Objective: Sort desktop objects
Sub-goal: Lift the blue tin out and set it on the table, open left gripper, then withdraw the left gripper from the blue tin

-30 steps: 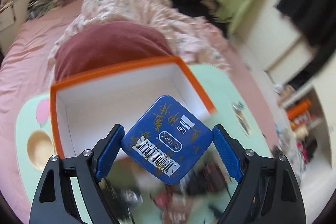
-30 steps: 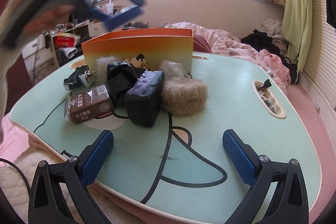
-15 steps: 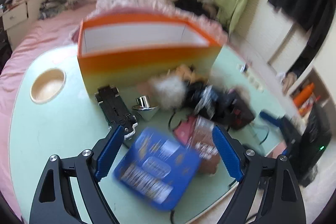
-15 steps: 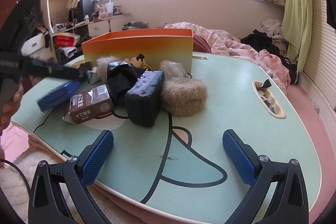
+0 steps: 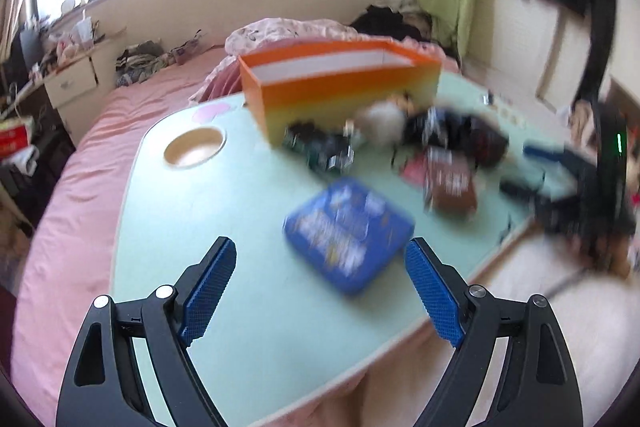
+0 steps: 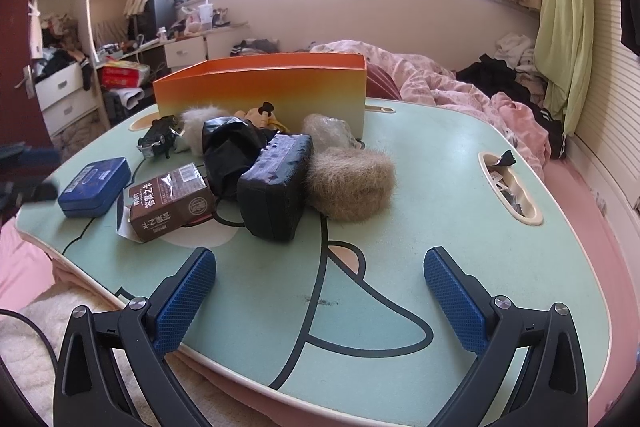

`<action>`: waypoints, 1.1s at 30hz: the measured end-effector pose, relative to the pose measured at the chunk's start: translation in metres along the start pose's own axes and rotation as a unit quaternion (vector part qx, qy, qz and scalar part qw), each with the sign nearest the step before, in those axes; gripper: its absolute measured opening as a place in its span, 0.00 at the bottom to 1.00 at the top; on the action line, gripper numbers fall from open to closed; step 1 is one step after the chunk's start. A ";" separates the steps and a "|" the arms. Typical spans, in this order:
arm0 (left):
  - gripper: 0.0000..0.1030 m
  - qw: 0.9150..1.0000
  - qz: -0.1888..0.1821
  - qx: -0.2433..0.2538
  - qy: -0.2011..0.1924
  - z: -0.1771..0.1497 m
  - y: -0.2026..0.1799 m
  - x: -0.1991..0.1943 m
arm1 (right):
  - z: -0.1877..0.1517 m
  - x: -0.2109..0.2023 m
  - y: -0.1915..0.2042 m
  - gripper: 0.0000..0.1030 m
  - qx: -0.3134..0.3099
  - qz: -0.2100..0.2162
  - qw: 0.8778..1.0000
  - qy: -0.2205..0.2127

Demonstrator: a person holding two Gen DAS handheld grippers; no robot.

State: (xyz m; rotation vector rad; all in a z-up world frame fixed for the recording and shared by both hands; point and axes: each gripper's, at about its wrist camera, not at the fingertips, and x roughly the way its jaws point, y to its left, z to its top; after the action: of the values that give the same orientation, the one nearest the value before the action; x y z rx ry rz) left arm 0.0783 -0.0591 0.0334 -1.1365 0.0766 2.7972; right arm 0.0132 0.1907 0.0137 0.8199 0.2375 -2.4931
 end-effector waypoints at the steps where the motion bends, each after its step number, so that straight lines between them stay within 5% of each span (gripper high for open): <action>1: 0.84 1.000 0.004 0.013 0.006 -0.005 -0.002 0.001 | 0.001 0.000 0.000 1.00 0.001 -0.001 1.000 0.001; 3: 0.86 0.999 0.029 0.034 0.016 -0.017 -0.008 0.007 | -0.001 0.000 0.002 1.00 0.001 -0.004 1.000 0.003; 5: 0.87 0.999 0.048 0.002 -0.015 -0.022 -0.012 0.007 | 0.000 0.000 0.003 1.00 0.000 -0.007 1.000 0.004; 8: 0.94 0.997 0.028 -0.059 -0.043 -0.025 -0.018 0.017 | 0.000 0.000 0.004 1.00 -0.001 -0.008 1.000 0.003; 9: 1.00 0.997 0.032 -0.050 -0.056 -0.025 -0.022 0.020 | 0.001 0.000 0.003 1.00 -0.001 -0.008 1.000 0.002; 19: 1.00 0.994 0.000 -0.044 -0.097 -0.014 -0.035 0.038 | 0.000 -0.003 0.009 1.00 -0.009 -0.012 1.000 -0.015; 33: 1.00 0.995 0.001 -0.039 -0.092 -0.011 -0.046 0.044 | -0.003 0.001 0.010 1.00 -0.009 -0.008 1.000 -0.008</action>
State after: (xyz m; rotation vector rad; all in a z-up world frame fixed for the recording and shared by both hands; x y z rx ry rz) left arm 0.0611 -0.0100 -0.0049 -0.8881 -0.0504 2.9149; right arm 0.0191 0.1822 0.0108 0.7933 0.2614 -2.5088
